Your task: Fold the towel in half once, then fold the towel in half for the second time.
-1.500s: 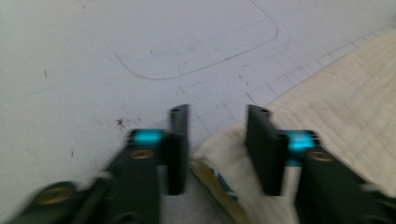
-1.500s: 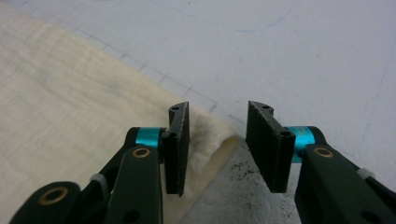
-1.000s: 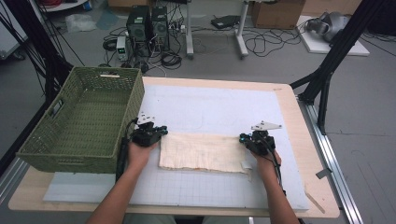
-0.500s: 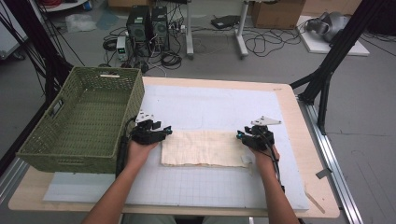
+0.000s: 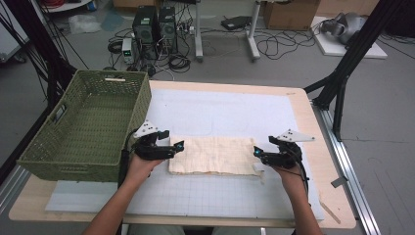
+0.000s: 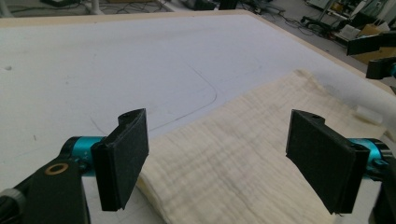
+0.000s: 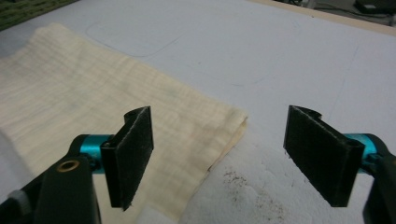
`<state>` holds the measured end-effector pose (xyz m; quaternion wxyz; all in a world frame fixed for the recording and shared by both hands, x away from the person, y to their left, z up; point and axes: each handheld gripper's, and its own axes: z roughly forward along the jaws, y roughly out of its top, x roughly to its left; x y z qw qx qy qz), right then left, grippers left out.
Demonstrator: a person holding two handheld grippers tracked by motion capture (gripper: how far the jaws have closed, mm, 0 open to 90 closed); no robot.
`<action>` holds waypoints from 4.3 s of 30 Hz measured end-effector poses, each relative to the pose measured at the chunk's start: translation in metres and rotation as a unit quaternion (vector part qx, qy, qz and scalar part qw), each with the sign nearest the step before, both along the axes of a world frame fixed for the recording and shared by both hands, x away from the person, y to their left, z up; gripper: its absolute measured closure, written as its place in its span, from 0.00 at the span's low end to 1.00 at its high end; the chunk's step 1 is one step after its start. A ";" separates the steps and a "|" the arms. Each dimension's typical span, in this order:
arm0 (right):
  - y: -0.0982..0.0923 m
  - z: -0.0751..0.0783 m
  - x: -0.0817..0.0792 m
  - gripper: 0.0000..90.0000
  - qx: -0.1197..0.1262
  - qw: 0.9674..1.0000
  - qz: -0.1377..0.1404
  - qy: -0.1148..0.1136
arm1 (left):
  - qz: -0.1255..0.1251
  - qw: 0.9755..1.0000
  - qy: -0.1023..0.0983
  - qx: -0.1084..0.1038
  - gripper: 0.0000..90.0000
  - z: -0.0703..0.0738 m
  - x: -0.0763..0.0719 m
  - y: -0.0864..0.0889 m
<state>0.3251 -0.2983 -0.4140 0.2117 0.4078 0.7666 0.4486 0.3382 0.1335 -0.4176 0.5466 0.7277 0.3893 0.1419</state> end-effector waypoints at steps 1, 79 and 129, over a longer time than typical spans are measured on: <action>-0.001 0.001 -0.003 0.23 0.002 1.000 0.004 0.000 | 0.000 1.000 -0.004 0.000 0.24 0.001 -0.001 0.001; -0.008 -0.011 -0.014 0.12 0.003 1.000 0.004 0.022 | 0.046 0.999 0.012 0.015 0.35 0.003 0.026 -0.007; 0.023 -0.028 0.069 0.57 -0.046 0.992 -0.005 0.115 | 0.051 0.989 0.062 0.126 0.93 -0.034 0.046 -0.012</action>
